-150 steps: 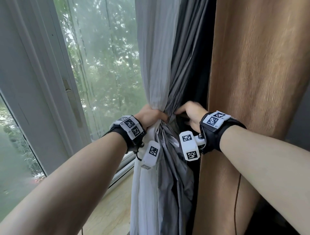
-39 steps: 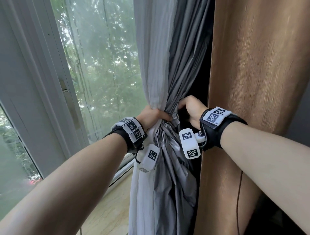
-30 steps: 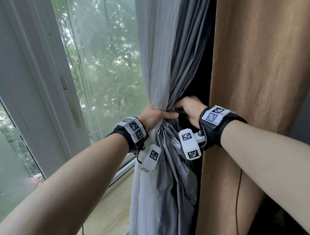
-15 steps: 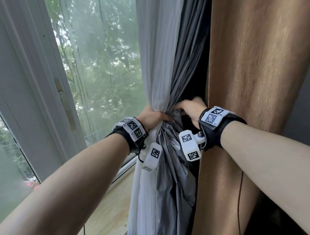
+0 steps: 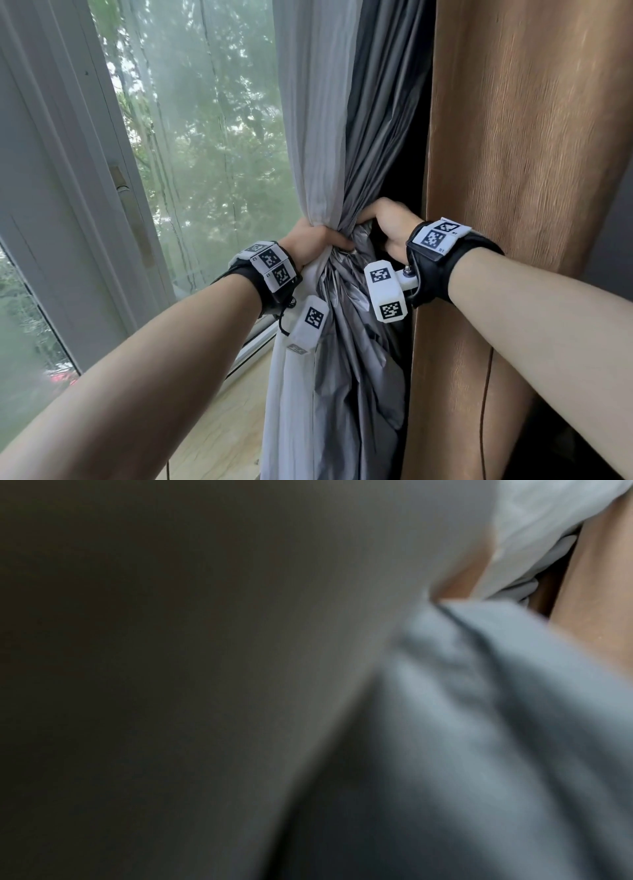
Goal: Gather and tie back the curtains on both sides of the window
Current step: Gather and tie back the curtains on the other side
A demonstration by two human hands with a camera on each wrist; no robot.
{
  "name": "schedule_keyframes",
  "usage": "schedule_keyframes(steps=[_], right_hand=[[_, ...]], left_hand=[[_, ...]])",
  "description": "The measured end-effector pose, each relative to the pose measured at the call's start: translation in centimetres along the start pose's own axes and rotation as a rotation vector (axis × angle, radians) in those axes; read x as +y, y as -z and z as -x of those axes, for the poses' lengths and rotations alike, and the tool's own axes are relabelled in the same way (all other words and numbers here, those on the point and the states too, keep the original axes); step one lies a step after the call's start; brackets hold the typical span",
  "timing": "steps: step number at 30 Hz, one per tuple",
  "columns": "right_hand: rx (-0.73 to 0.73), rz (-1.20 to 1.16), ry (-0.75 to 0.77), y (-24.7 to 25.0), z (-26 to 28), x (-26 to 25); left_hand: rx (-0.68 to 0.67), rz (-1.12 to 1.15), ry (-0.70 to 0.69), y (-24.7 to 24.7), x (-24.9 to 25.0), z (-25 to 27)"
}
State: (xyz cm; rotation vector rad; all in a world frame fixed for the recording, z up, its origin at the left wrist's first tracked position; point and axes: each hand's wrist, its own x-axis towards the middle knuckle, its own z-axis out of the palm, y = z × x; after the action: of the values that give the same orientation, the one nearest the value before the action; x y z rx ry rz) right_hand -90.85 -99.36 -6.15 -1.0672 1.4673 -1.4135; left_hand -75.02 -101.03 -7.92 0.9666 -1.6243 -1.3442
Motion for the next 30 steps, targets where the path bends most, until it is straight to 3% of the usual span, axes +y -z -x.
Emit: schedule_keyframes(steps=[4,15,22,27,30], right_hand=[[-0.025,-0.069,0.012,-0.9,0.5,-0.5],[0.040,0.000,0.165,-1.2,1.5,-0.2],[0.059,0.023,0.139,-1.1,1.8,-0.5],[0.187,0.191,0.230,-0.2,2.7,-0.7],[0.178,0.180,0.236,0.0,2.8,-0.8]], left_hand=[[-0.084,0.096,-0.037,-0.1,0.1,0.2],[0.065,0.034,0.008,0.3,-0.3,-0.1],[0.022,0.035,-0.028,0.0,0.0,0.1],[0.081,0.058,-0.024,-0.5,-0.3,0.1],[0.062,0.067,-0.029,-0.3,-0.2,0.2]])
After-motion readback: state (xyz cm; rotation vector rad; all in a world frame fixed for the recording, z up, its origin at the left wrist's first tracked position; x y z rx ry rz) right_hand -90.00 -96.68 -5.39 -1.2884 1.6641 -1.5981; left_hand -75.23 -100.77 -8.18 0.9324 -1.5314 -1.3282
